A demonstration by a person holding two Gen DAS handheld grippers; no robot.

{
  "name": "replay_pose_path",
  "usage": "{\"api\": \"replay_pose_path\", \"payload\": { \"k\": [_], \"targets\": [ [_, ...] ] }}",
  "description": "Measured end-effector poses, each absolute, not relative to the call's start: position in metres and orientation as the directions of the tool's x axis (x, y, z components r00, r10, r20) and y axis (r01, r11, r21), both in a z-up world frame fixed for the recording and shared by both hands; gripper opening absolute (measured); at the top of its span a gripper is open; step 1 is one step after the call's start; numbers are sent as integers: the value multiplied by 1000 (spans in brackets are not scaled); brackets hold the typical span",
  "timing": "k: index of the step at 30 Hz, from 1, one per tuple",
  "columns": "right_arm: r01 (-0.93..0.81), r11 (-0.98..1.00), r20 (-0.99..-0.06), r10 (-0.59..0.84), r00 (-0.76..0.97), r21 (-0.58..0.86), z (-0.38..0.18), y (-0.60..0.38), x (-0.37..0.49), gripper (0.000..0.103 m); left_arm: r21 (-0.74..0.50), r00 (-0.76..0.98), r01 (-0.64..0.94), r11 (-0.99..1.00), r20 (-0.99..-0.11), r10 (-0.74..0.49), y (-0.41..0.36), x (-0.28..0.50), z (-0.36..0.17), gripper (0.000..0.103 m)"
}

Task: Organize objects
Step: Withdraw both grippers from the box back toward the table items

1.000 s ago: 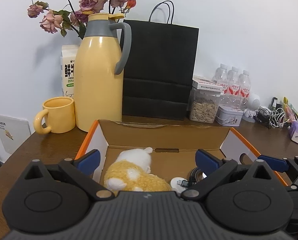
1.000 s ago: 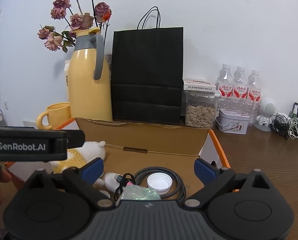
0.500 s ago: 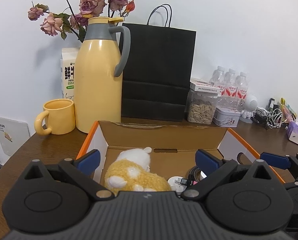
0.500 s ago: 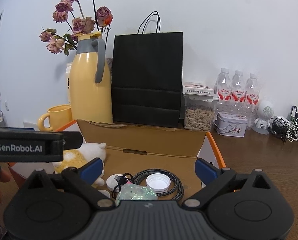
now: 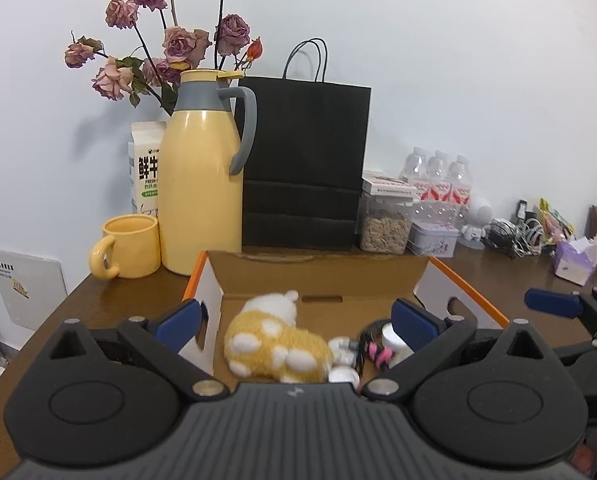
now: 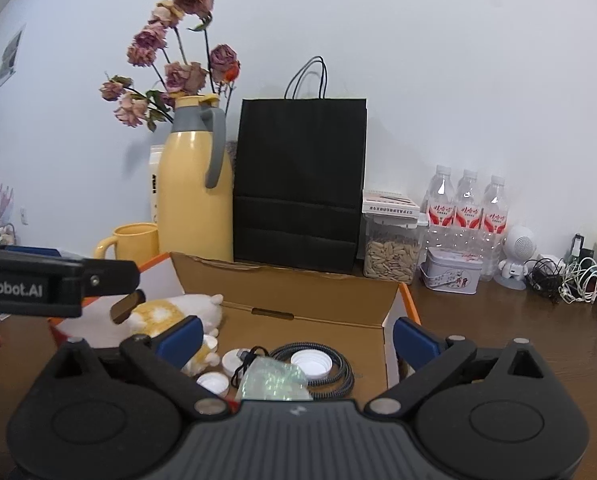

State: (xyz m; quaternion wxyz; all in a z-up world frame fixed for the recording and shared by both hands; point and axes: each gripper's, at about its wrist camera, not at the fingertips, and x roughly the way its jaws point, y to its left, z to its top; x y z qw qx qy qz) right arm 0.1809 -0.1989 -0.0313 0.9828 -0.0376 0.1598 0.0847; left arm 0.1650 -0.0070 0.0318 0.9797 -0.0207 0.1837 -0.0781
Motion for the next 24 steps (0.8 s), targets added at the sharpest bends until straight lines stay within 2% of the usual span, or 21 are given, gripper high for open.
{"api": "replay_pose_path", "payload": {
  "k": [11, 24],
  "targets": [
    [-196, 980, -355, 170, 919, -36, -44, -210, 111, 103, -71, 901, 151, 986, -401, -167, 10, 99, 20, 103],
    [-191, 981, -493, 152, 857, -30, -86, -224, 78, 103, -75, 864, 141, 987, -477, -159, 20, 65, -3, 103]
  ]
}}
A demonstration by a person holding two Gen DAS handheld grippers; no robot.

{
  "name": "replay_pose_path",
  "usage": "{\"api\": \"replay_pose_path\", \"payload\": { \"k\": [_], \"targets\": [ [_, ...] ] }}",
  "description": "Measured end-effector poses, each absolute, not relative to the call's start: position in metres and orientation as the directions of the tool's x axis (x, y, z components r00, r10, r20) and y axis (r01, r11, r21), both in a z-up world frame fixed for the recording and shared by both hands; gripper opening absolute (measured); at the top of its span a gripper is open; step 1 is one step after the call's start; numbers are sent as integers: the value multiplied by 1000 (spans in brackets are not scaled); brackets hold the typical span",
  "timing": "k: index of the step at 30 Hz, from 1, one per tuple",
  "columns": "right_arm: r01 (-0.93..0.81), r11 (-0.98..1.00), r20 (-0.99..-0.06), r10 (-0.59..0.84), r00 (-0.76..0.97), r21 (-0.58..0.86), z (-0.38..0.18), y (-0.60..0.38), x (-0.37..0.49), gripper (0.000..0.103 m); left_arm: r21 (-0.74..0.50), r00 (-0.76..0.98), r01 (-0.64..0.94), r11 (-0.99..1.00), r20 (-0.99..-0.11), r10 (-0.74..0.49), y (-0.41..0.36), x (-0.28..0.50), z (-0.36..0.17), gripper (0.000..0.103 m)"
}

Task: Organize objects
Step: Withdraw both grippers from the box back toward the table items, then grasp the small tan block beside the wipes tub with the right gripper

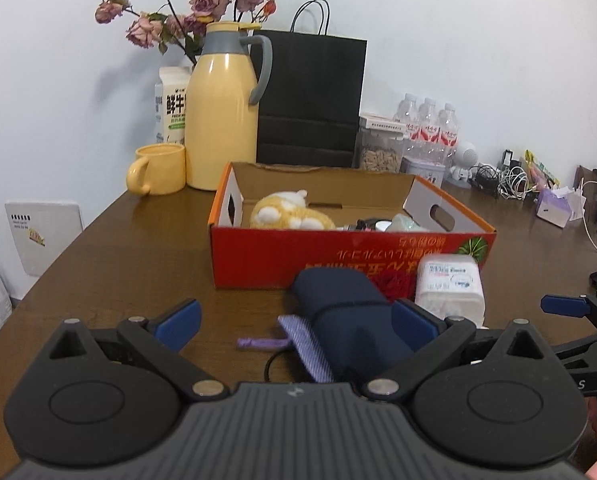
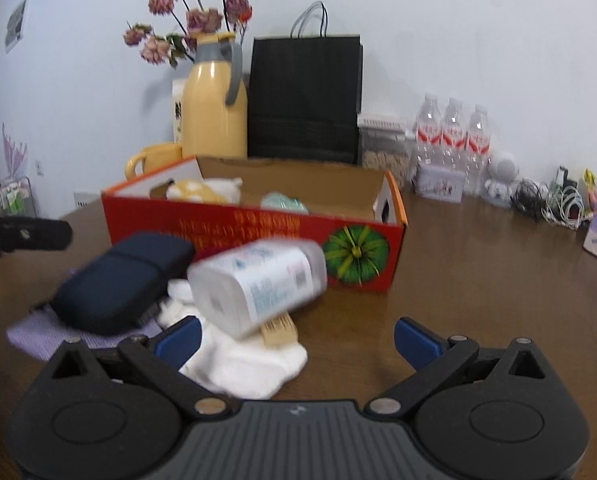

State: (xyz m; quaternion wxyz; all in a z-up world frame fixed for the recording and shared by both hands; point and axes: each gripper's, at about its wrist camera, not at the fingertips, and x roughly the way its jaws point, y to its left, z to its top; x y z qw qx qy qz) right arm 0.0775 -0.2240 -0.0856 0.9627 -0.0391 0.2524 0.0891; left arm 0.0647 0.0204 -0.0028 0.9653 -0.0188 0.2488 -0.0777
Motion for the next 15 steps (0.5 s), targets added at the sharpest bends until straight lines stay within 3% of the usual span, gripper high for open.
{"api": "replay_pose_path", "payload": {
  "k": [3, 10, 15],
  "targets": [
    [-182, 982, -511, 136, 849, -41, -91, -228, 79, 98, -76, 860, 133, 988, -487, -154, 23, 62, -4, 103],
    [-200, 977, -544, 128, 830, -76, -94, -227, 92, 68, -77, 858, 124, 989, -492, -146, 26, 60, -5, 103],
    [-246, 965, -565, 156, 810, -86, -96, -221, 104, 56, -75, 860, 116, 990, -491, -138, 29, 59, -3, 103]
  ]
}}
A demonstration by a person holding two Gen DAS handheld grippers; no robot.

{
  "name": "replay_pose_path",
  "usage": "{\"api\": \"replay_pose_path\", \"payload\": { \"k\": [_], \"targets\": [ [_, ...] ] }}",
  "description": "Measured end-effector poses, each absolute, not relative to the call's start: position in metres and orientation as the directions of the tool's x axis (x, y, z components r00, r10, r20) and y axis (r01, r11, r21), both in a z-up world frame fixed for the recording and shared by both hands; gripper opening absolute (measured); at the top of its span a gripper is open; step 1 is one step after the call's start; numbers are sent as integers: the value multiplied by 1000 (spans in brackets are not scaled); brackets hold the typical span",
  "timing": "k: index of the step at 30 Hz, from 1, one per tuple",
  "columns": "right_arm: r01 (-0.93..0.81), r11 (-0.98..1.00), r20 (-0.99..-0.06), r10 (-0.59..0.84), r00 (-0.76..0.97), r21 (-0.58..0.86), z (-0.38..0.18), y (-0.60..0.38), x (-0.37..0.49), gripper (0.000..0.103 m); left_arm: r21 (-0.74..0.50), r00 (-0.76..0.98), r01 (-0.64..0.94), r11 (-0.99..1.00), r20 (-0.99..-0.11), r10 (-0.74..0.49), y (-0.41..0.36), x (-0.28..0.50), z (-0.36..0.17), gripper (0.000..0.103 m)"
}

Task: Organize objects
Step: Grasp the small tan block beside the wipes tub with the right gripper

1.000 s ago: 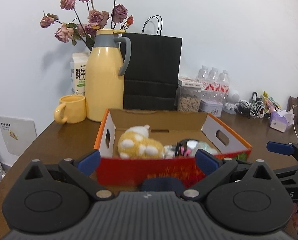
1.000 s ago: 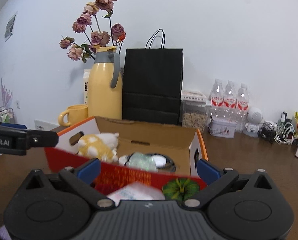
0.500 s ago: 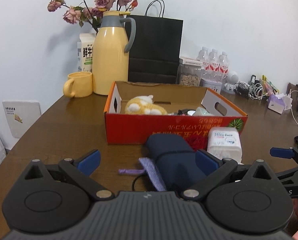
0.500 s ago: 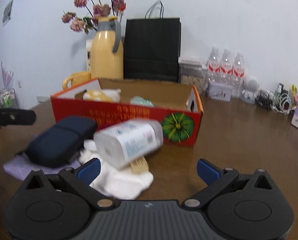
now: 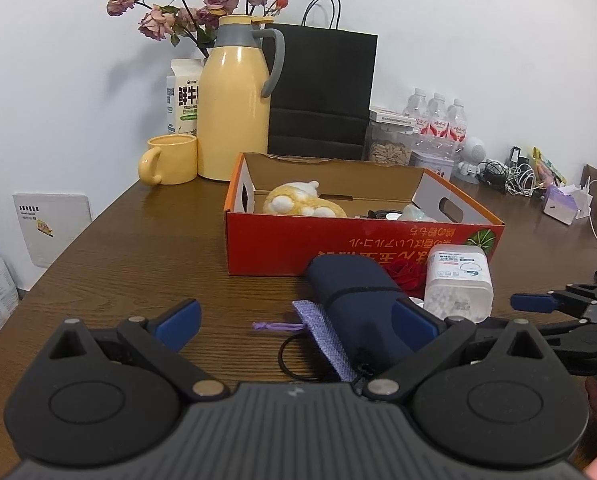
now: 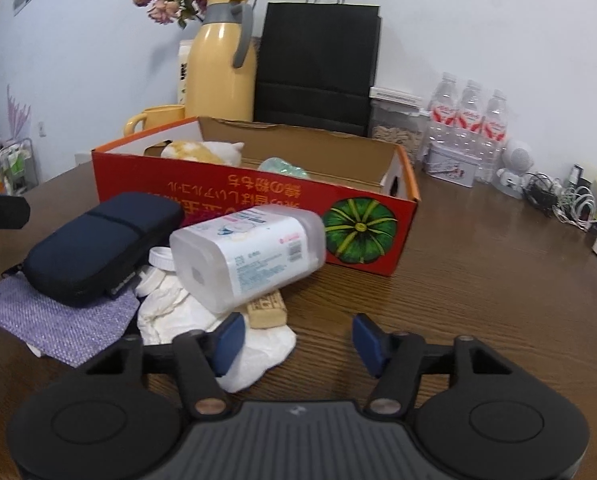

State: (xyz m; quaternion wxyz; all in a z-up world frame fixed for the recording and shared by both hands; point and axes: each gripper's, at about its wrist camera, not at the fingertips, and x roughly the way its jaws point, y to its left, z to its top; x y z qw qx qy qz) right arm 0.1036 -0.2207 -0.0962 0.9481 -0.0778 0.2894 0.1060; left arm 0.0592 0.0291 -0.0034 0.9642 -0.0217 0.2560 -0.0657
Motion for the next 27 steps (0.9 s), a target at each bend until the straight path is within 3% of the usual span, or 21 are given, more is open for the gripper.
{"api": "replay_pose_path", "payload": {
  "k": [8, 10, 27],
  "targets": [
    [-324, 942, -576, 219, 787, -85, -98, -214, 115, 31, -77, 861, 113, 991, -490, -136, 31, 59, -3, 103],
    [-346, 935, -572, 242, 784, -78, -98, -213, 114, 20, -78, 860, 112, 991, -492, -136, 32, 59, -3, 103],
    [-296, 950, -508, 209, 836, -95, -93, -216, 93, 19, -81, 854, 112, 990, -501, -138, 31, 57, -5, 103]
  ]
}}
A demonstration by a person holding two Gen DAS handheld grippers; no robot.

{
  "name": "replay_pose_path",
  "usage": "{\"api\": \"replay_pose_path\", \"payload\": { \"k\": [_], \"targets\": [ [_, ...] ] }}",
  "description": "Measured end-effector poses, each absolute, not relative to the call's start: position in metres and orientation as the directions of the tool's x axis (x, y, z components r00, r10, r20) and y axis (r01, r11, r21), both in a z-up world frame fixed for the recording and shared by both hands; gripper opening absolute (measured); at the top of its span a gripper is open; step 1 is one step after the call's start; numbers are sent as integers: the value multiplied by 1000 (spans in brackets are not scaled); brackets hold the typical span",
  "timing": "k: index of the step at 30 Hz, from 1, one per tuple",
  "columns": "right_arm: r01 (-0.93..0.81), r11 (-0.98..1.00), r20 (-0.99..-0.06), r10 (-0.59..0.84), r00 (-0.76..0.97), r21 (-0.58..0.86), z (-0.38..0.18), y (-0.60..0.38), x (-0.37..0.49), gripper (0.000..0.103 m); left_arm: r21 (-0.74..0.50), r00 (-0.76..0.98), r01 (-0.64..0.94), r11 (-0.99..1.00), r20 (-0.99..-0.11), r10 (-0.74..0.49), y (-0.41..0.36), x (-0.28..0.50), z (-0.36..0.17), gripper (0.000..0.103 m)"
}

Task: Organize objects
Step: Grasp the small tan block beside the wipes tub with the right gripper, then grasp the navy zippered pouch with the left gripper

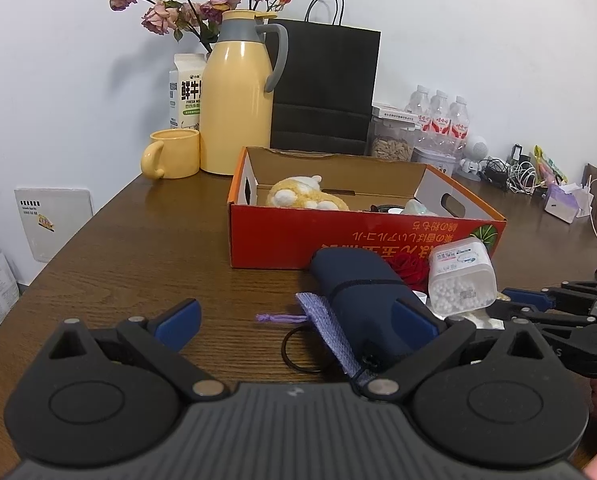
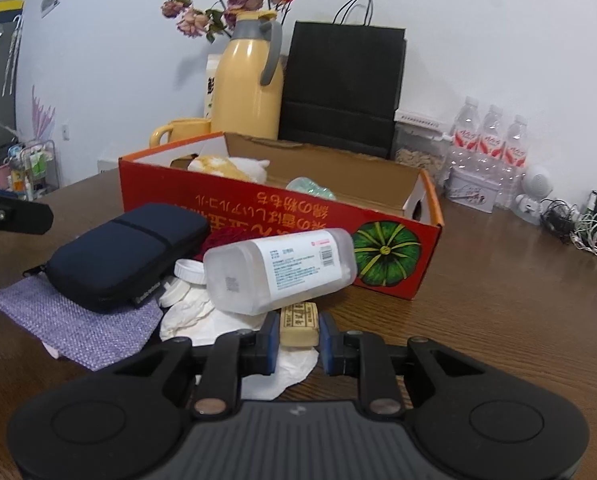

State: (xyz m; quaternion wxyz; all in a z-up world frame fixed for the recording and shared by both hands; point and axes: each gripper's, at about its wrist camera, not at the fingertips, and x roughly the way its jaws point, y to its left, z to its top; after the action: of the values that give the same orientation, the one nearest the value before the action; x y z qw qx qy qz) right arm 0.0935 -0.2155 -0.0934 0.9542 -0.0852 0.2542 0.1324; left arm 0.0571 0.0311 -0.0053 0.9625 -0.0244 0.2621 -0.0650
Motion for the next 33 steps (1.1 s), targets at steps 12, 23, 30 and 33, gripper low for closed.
{"api": "replay_pose_path", "payload": {
  "k": [12, 23, 30, 33],
  "targets": [
    [-221, 967, -418, 150, 896, -125, -97, -222, 62, 19, -70, 857, 117, 991, -498, -136, 24, 57, -3, 103],
    [-230, 968, -351, 184, 918, -96, -83, -225, 48, 19, -34, 846, 166, 985, -509, -160, -6, 67, 2, 103],
    [-222, 972, -328, 185, 927, -81, -79, -229, 49, 19, 12, 814, 168, 986, -566, -132, -33, 93, 2, 103],
    [-221, 973, -318, 187, 929, -73, -79, -233, 48, 19, 22, 789, 154, 988, -604, -110, -39, 106, -3, 103]
  ]
}}
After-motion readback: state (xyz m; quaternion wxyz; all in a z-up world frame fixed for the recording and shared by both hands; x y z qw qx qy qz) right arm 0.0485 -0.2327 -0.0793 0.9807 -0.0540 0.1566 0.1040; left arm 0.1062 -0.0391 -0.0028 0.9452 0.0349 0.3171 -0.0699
